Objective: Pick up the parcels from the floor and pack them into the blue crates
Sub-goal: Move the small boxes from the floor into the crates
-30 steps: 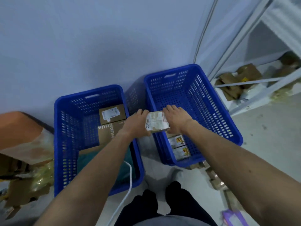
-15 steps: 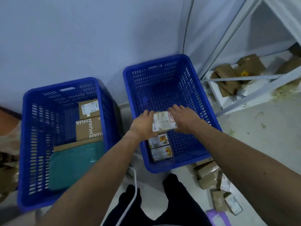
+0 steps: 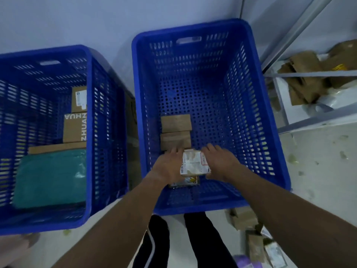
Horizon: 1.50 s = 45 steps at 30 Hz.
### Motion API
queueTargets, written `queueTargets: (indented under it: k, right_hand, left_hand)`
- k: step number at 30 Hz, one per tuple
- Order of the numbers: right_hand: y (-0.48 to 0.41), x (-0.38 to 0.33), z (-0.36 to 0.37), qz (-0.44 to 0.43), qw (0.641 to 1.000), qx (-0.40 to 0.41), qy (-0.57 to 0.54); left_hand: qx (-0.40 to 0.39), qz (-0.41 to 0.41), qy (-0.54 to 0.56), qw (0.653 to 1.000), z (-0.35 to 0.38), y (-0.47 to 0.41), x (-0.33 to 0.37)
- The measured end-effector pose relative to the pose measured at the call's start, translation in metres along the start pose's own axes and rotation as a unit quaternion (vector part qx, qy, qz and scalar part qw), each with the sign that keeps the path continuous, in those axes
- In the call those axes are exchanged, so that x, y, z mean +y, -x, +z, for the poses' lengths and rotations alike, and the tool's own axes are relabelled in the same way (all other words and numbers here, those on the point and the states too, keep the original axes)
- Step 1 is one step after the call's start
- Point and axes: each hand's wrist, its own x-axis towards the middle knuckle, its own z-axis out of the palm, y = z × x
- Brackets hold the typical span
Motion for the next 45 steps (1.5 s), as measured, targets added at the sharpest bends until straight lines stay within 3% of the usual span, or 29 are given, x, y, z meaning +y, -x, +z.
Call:
queueTargets:
  k: [13, 19, 26, 30, 37, 45]
  right_hand:
    - [-0.067, -0.035, 0.100, 0.006, 0.997, -0.070, -0.016]
    - [-0.070, -0.045, 0.112, 0.008, 0.995, -0.093, -0.018]
    - [-0.066, -0.046, 0.104, 0.019, 0.993, -0.109, -0.045]
    - [-0.056, -0.045, 0.096, 0.041, 0.991, -0.117, -0.048]
    - [-0.018, -0.045, 0.051, 0.067, 0.988, -0.131, -0.043]
    - [0.066, -0.052, -0.007, 0.106, 0.984, -0.097, -0.103]
  left_hand:
    - [-0.120, -0.089, -0.127, 0.981, 0.087, -0.037, -0.015]
    - [-0.135, -0.095, -0.100, 0.981, 0.104, -0.036, -0.021]
    - [-0.147, -0.080, -0.148, 0.975, 0.098, -0.032, -0.016]
    - [-0.137, -0.067, -0.135, 0.979, 0.085, -0.024, -0.013]
    - [-0.081, -0.064, -0.014, 0.995, 0.041, 0.011, -0.007]
    - [-0.016, -0.062, -0.006, 0.998, -0.034, 0.087, 0.021]
